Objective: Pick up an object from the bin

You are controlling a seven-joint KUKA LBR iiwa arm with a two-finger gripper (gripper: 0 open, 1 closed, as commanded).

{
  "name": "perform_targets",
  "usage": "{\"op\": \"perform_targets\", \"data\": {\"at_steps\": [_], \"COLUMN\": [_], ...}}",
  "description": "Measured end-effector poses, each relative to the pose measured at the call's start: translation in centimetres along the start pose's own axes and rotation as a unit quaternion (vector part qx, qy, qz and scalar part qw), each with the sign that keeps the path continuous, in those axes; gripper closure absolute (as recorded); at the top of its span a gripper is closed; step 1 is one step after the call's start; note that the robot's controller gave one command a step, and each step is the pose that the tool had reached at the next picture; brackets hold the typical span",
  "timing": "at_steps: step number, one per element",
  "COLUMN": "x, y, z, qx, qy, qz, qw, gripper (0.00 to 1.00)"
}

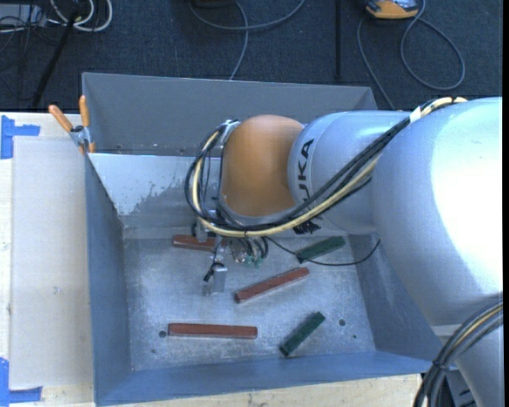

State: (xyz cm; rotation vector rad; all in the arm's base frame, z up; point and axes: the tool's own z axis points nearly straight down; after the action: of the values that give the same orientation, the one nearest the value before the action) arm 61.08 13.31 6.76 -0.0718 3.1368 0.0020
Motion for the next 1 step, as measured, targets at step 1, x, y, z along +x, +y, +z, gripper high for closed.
{"op": "perform_targets", "data": {"at_steps": [1], "x": [1.75], "y": [-7.08], "z": [-3.33], "qx": [0.002], "qy": [0.0020], "qz": [-0.070], "qw": [0.9976], "gripper": [0.00]}}
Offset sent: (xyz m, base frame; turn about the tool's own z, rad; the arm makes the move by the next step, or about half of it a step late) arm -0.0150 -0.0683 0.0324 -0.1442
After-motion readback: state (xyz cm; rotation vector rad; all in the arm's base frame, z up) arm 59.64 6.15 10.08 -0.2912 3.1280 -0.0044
